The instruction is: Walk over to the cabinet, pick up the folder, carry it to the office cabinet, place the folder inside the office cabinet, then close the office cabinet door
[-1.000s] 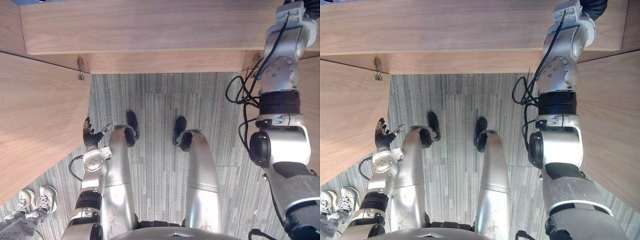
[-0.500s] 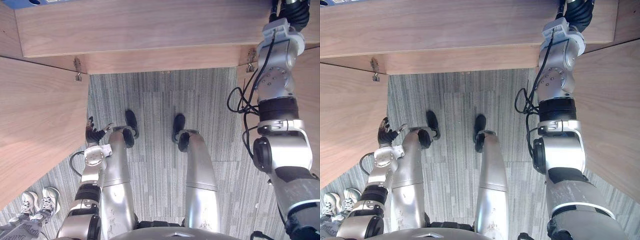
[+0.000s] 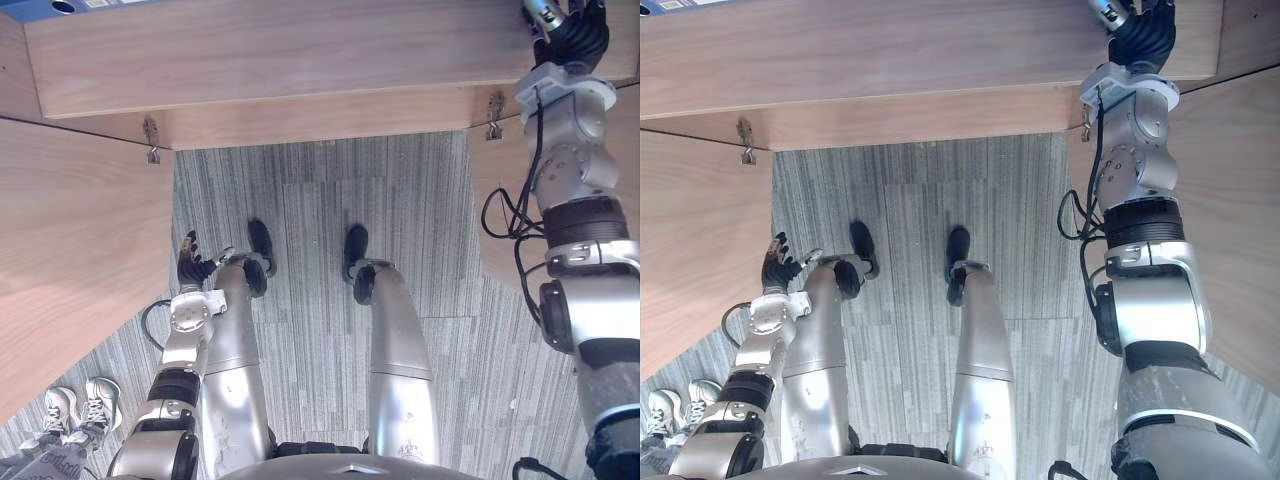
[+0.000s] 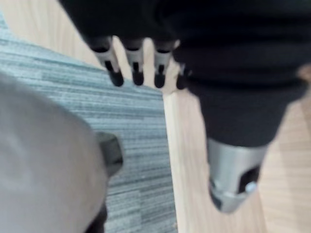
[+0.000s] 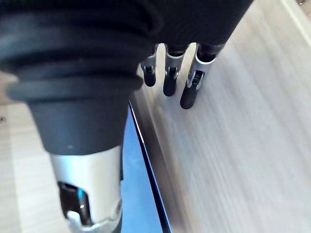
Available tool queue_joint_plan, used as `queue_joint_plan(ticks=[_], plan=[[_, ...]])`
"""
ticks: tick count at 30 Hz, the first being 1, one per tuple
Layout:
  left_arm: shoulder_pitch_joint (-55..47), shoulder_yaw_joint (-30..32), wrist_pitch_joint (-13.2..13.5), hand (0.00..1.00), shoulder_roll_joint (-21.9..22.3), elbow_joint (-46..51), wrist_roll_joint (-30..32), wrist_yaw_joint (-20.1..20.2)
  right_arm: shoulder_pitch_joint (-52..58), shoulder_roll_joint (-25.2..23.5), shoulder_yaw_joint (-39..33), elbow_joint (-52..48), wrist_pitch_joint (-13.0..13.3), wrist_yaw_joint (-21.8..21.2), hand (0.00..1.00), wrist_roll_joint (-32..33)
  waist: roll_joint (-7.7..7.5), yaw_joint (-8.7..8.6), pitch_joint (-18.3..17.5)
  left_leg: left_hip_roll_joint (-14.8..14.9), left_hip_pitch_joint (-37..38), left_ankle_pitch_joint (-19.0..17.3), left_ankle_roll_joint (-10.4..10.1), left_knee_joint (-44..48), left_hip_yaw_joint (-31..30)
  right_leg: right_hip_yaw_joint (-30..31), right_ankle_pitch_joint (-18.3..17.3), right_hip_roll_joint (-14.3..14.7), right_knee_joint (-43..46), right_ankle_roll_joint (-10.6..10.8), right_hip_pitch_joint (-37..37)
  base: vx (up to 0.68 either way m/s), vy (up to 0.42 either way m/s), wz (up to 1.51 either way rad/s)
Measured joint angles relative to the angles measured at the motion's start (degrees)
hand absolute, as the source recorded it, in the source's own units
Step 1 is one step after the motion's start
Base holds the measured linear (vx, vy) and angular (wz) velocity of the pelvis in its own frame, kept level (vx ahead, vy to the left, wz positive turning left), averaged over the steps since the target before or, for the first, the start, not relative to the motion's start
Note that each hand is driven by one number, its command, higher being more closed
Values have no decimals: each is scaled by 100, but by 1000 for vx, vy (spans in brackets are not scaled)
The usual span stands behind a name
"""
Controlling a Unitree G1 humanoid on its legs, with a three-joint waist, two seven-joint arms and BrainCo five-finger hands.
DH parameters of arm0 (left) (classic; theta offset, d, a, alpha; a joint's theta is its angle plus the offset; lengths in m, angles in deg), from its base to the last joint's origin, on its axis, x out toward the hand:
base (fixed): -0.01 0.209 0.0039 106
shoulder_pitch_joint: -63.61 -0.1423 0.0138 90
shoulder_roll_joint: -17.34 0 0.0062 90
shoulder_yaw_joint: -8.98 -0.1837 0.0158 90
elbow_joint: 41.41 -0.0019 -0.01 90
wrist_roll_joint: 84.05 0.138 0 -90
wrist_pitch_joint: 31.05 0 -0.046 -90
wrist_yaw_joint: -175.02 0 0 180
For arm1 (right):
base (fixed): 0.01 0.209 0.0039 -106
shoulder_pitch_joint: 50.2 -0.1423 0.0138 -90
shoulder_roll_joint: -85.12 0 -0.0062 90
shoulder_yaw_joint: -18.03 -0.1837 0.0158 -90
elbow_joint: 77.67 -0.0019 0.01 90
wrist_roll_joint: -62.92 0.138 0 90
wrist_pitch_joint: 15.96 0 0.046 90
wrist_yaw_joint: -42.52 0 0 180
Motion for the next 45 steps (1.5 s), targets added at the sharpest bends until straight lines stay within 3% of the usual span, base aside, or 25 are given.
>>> queue_joint_plan(ticks=[12, 19, 22, 25, 29, 33, 34, 45], plan=[[53, -47, -25, 0, -5, -14, -3, 207, 71, 680, 697, -33, -129, -461, 0, -1186, -2, -20, 1, 19, 75, 113, 53, -213, 78, 6, 199, 35, -329, 34, 100, -16, 3, -2], [154, -7, -83, 0, -76, -21, -2, 296, 186, 946, 790, -97, -287, -548, 0, -3209, -34, -26, -15, 33, 87, 127, 53, -236, 108, 7, 272, 38, -440, 69, 145, -8, 6, -1], [353, 84, -143, 0, -71, -22, -3, 300, 391, 896, 591, -519, -461, -317, 0, -3911, -82, -31, -41, 42, 90, 145, 81, -269, 139, 24, 311, 48, -496, 79, 141, -24, 4, -4], [473, 180, -191, 0, -66, -2, -4, 284, 726, 487, -93, -1032, -537, -29, 0, -4352, -199, -45, -52, 52, 179, 165, 98, -358, 255, 97, 351, 48, -566, 78, 153, -20, -3, -8], [465, 231, -257, 0, 5, 217, -2, 220, 1589, -258, -1019, -2355, -645, 466, 0, -4923, -206, -85, -50, 70, 187, 166, 100, -413, 269, 77, 401, 56, -678, 79, 181, -6, 1, -5], [439, 267, -279, 0, 126, 456, 22, 176, 2234, -1008, -1340, -3147, -646, 819, 0, -5322, -206, -82, -49, 68, 221, 168, 98, -446, 274, 77, 401, 56, -692, 77, 201, 0, 0, 0], [435, 266, -282, 0, 171, 475, 62, 163, 2417, -1328, -1348, -3291, -646, 952, 100, -5465, -207, -84, -49, 64, 273, 171, 92, -472, 277, 80, 396, 56, -693, 72, 243, 0, 0, 0], [408, 247, -283, 0, 322, 554, 302, -71, 2573, -2539, -1302, -3380, -618, 1591, 100, -6231, -270, -45, -1, 36, 238, 204, 24, -513, 261, 75, 329, 33, -537, 3, 126, -9, -8, 3]])
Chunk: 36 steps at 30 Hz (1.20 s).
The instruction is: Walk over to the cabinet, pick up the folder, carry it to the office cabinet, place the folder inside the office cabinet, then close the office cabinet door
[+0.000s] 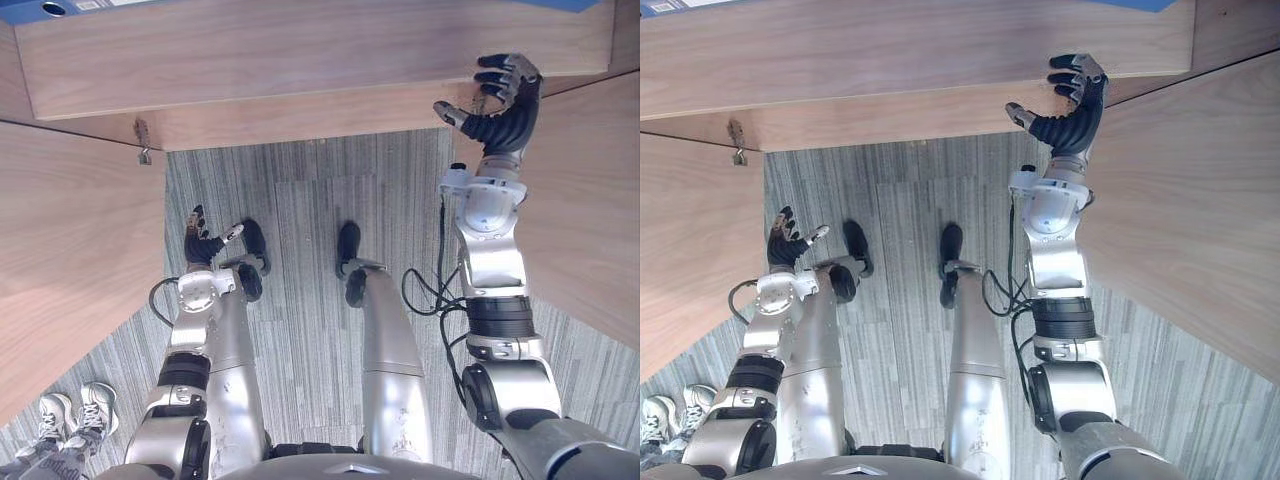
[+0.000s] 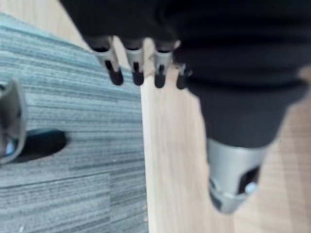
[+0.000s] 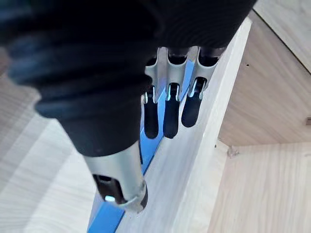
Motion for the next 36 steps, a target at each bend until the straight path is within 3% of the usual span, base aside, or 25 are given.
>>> queue_joint_plan(ticks=[3, 13, 23, 36], plan=[[19, -11, 12, 0, 84, -3, 38, -22, -239, -199, 90, 304, -2, 282, 100, -170, -30, 7, 17, 5, -86, -25, -24, 133, -33, 0, -79, -13, 174, -12, -92, -15, -14, 4], [120, -17, 120, 0, 128, -117, 128, -222, -1056, -302, 259, 709, -17, 470, 100, -427, -31, 113, 35, 48, -664, -131, -46, 648, -179, -36, -289, -45, 781, -22, -659, -36, -1, 3], [258, -16, 315, 0, -59, -119, 214, -230, -2187, 790, 748, 1577, -18, 374, 100, -409, -24, 132, 79, 52, -1016, -49, 18, 724, -224, -134, -300, -122, 914, -39, -970, -33, 3, 4], [265, -10, 370, 0, -257, -157, 171, -229, -3052, 1745, 966, 2554, 34, 42, 100, 50, -24, 145, 79, 42, -1142, -56, -6, 669, -183, -185, -329, -198, 888, -8, -1088, -15, 9, 1]])
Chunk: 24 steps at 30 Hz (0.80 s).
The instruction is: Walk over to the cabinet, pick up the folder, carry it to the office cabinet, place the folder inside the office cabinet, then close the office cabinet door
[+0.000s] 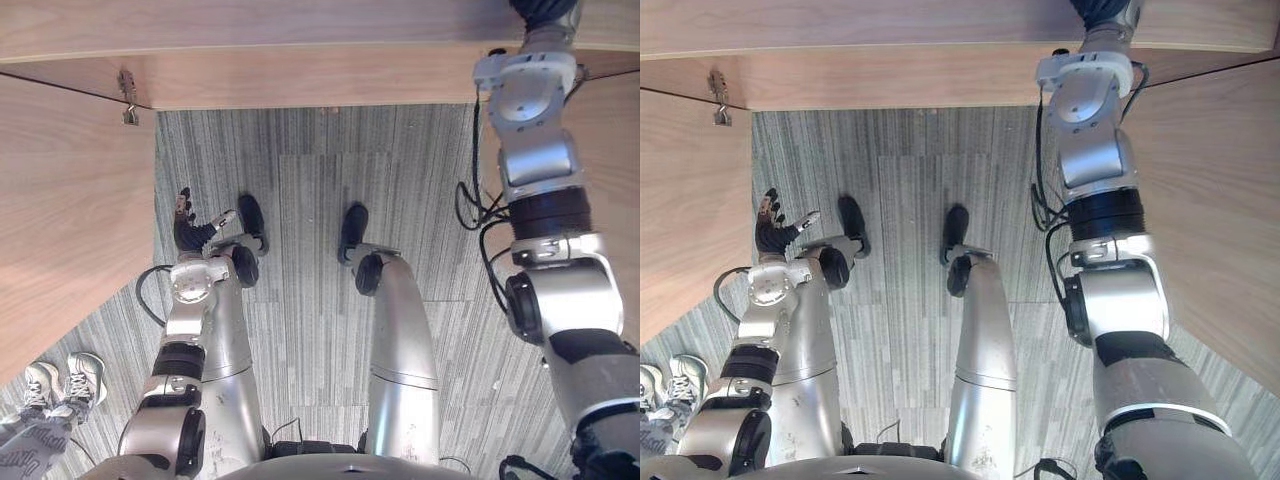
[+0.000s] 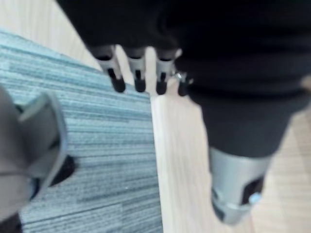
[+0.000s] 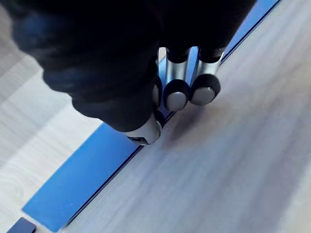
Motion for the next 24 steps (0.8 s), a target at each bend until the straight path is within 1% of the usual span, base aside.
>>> queue_joint_plan(ticks=[2, 4, 5, 8, 12, 15, 19, 24], plan=[[42, 0, 0, 0, -39, -38, -72, 2, -166, 114, 0, 136, 23, -1, 100, 126, 0, 3, 0, 0, -48, 30, 48, 1, 11, 4, 3, -5, 6, -4, -52, 0, 0, 0], [80, 12, 0, 0, -95, -118, -77, 2, -337, 168, 0, 336, 71, -8, 100, 277, 0, -3, 0, 0, -71, 31, 48, 6, 16, 9, 6, -7, 12, -10, -76, 0, 0, 0], [83, 10, 0, 0, -142, -164, -77, 2, -466, 184, -1, 497, 93, -16, 100, 452, 0, -13, 0, 0, -72, 30, 48, 6, 16, 8, 5, -10, 13, -8, -76, 0, 0, 0], [83, 14, 0, 0, -176, -186, -98, 3, -630, 272, -2, 719, 100, -21, 100, 717, 0, 1, 0, -4, -80, 31, 48, -2, 13, 0, -12, -17, 17, 2, -83, -11, 5, 1], [83, 13, -2, 0, -191, -208, -246, 16, -775, 397, -60, 991, 129, -8, 100, 1014, 0, -21, -1, -93, -82, 68, 16, -103, 8, -40, -41, -112, 27, -13, -96, -27, 11, 14], [75, 31, -5, 0, -195, -227, -303, 17, -864, 391, -167, 1054, 111, 6, 100, 1249, 1, -9, -1, -98, -82, 98, 60, -108, 6, -55, -56, -127, 41, -26, -93, -22, 9, 7], [59, 96, -12, 0, -185, -246, -338, 33, -871, 390, -213, 1053, 133, 29, 100, 1706, 1, -47, -1, -154, -68, 124, 54, -116, 2, -63, -87, -193, 119, -55, -94, -27, 12, 9], [24, 106, -16, 0, -186, -240, -355, 81, -875, 363, -210, 1033, 130, 20, 100, 1894, 2, -41, -3, -153, -40, 139, 34, -112, 5, -58, -107, -197, 161, -58, -94, -39, 4, 3]])
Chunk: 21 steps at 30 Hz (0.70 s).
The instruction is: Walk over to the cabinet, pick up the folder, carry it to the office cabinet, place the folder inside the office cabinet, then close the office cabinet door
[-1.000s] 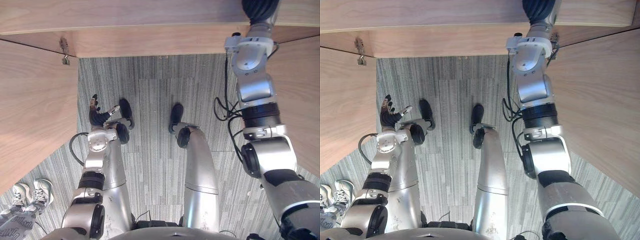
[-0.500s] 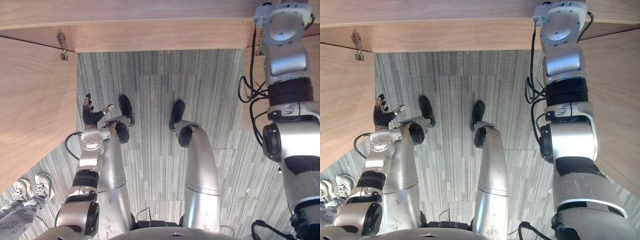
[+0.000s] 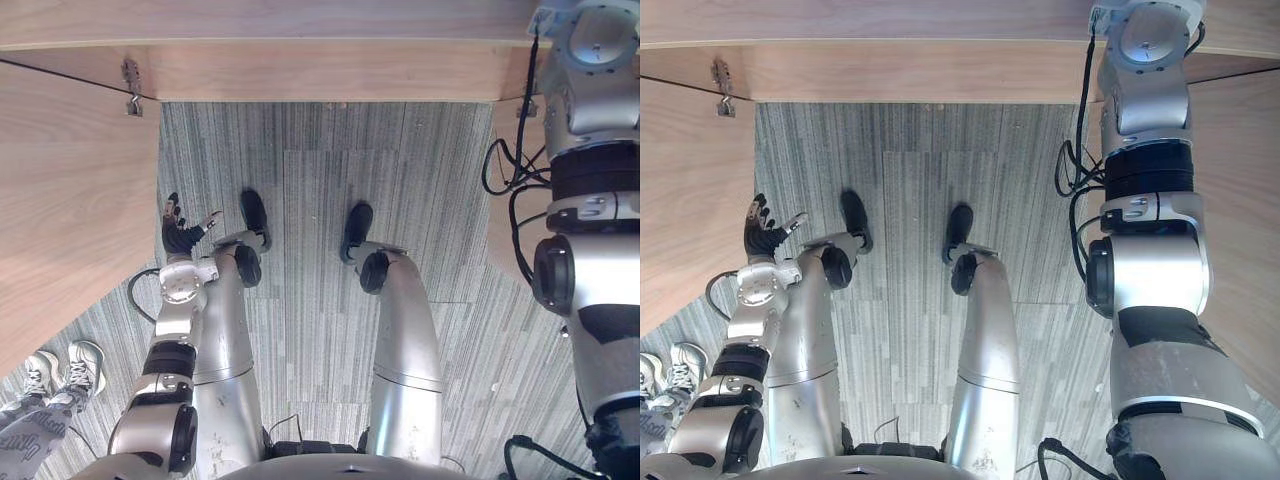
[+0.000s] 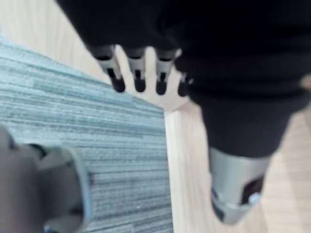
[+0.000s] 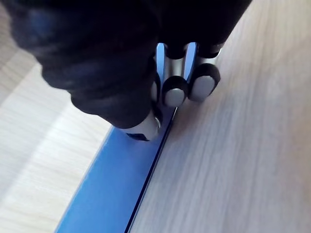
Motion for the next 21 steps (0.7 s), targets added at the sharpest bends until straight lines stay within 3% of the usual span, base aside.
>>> queue_joint_plan(ticks=[5, 8, 13, 18, 21], plan=[[-5, 4, -40, 0, -8, 29, 2, 39, 32, -147, 3, -153, 11, -12, 100, 119, 0, -21, -3, 36, 37, 8, -4, 48, 5, 10, 26, 22, 38, -46, 27, -36, 6, -2], [-19, -14, -73, 0, 6, 60, 4, 44, 475, -286, 3, -911, 98, -20, 100, 109, -2, -22, -4, 82, 95, -12, -22, 176, 4, 20, 8, 44, 140, -54, 90, -34, 7, -2], [-162, -132, -168, 0, 137, 60, 84, 47, 1983, -731, 0, -2529, 287, -17, 100, -47, -20, -58, -55, 188, 440, -330, -77, 580, -32, 72, -259, 94, 469, -82, 444, -53, 3, -7], [-371, -288, -322, 0, 303, 46, 363, 57, 3670, -1187, 73, -4047, 468, -53, 100, -866, -60, -148, -155, 318, 870, -576, -123, 904, -50, 102, -403, 172, 659, -80, 885, -45, -4, -12], [-654, -309, -378, 0, 295, 46, 517, 66, 4737, -1401, 550, -4682, 617, -421, 100, -1028, -200, -229, -339, 423, 1301, -747, -165, 982, 2, 114, -493, 212, 661, -86, 1281, -18, -14, -17]])
